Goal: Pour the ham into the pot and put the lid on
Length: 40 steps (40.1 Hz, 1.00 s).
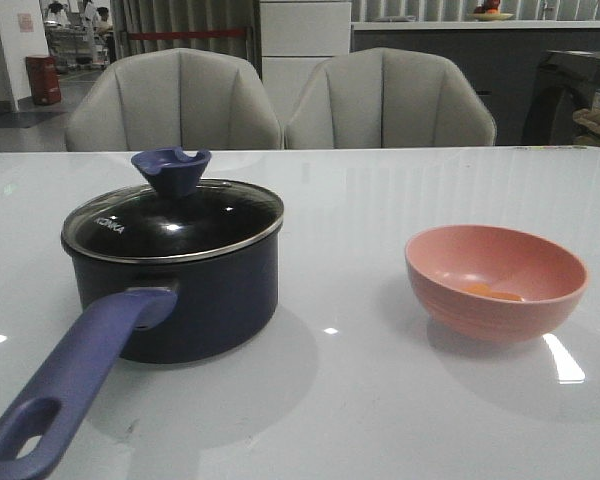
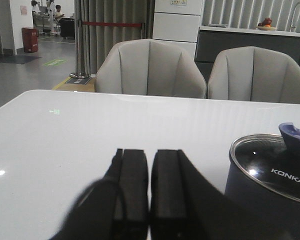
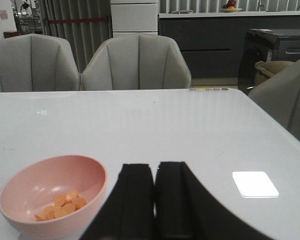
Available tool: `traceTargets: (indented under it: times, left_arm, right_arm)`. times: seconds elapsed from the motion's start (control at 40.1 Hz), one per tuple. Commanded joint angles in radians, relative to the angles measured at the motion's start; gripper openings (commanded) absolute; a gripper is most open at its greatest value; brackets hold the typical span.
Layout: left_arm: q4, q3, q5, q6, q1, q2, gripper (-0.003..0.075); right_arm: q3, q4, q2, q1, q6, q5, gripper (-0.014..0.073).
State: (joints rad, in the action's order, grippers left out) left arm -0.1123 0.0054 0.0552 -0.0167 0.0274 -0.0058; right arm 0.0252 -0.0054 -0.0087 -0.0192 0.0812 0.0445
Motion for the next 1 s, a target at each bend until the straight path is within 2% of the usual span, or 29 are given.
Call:
traceTargets:
  times: [0.0, 0.774, 0.848, 0.973]
  left_arm:
    - [-0.009, 0.032, -0.075, 0.007, 0.0, -0.023, 0.0113]
    - [-0.009, 0.032, -0.083, 0.007, 0.0, -0.023, 0.0113]
    - [-0.01, 0.032, -0.122, 0.007, 0.0, -0.023, 0.0113]
    - [-0.013, 0.03, -0.286, 0.007, 0.0, -0.023, 0.0113]
  right_arm:
    - [0.011, -0.009, -0.019, -0.006, 0.001, -0.084, 0.0166]
    - [0.011, -0.009, -0.019, -0.006, 0.001, -0.084, 0.0166]
    - [0.011, -0.009, -0.019, -0.006, 0.001, -0.084, 0.0166]
    - [0.011, -0.009, -0.019, -0.006, 0.001, -0.084, 0.0166]
